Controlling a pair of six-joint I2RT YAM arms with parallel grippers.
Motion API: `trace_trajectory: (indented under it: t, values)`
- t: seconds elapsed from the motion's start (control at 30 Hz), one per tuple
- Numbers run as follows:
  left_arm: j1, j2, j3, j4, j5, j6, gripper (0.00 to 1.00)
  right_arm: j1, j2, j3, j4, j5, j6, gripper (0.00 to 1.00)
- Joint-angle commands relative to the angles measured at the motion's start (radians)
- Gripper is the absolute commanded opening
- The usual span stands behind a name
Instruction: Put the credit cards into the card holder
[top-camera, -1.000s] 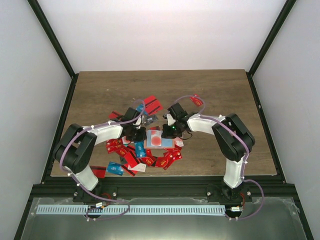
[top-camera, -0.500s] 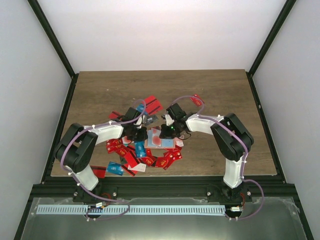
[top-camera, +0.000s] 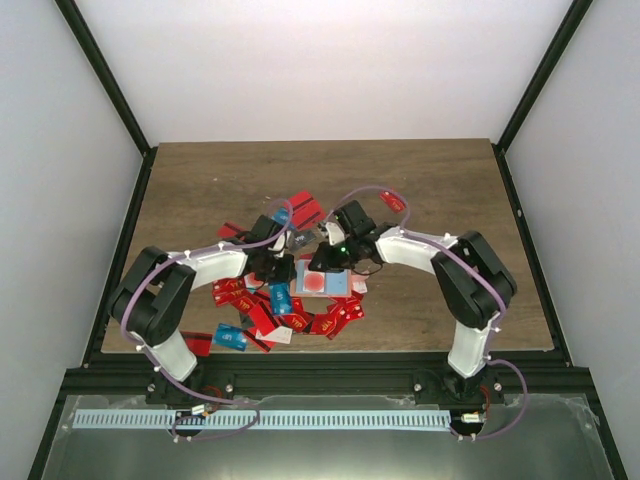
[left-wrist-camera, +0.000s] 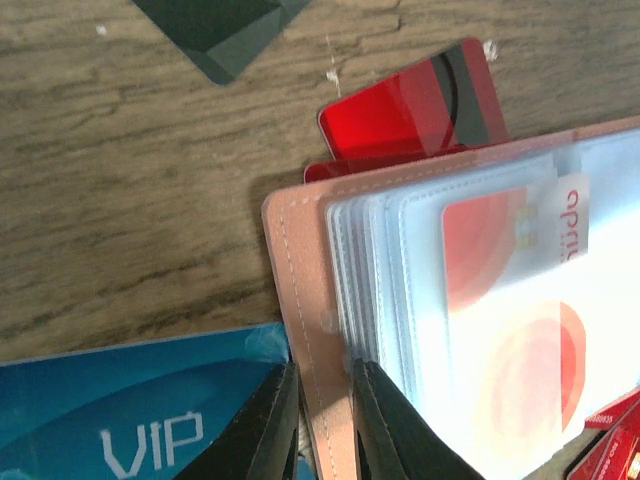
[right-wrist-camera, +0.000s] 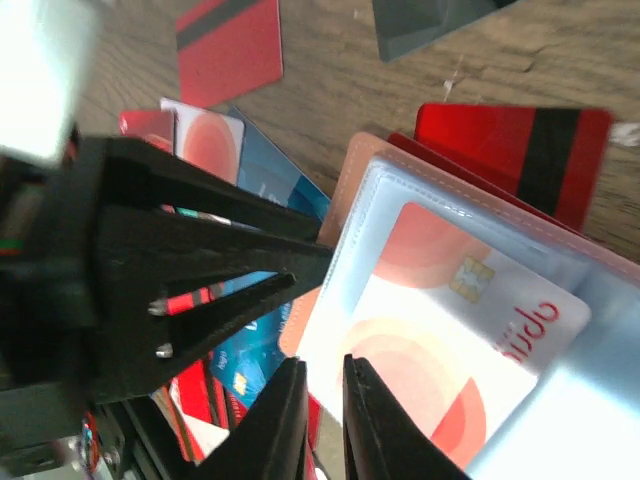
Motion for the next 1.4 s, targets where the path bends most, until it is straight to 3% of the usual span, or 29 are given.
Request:
trace_trajectory:
  t: [0.0,0.13,0.33,0.6,0.77,0.9,1.17,1.37]
  values:
    - [-0.010,-0.034,-0.009,-0.058,-0.012,0.008,0.19,-0.015,-0.132,-0.002,-0.073,0.098,-0.041,0.18]
    - [-0.010,-0.072,-0.006,-0.079,-0.016,0.005,0.26,-0.037,-0.224,-0.040,-0.188,0.280,-0.043,0.46]
    - [-0.010,-0.131,-0.007,-0.102,-0.016,0.009,0.38,-0.055,-0.336,-0.165,-0.276,0.490,0.005,0.74]
    - [-0.010,-0.109,-0.027,-0.048,0.018,0.002,0.56,-0.065,-0.354,-0.256,-0.217,0.487,0.058,0.83]
    - [-0.010,-0.084,-0.032,-0.026,0.023,-0.006,0.58,-0.069,-0.332,-0.256,-0.203,0.505,0.063,0.83]
    - [-0.010,-0.074,-0.048,0.000,0.052,-0.013,0.58,-0.076,-0.317,-0.268,-0.150,0.480,0.049,0.75]
    - [-0.007,-0.038,-0.057,0.033,0.103,-0.020,0.58,-0.077,-0.283,-0.260,-0.087,0.435,0.010,0.32]
    - [-0.008,0.002,-0.061,0.074,0.165,-0.032,0.58,-0.077,-0.270,-0.278,-0.051,0.368,0.003,0.12]
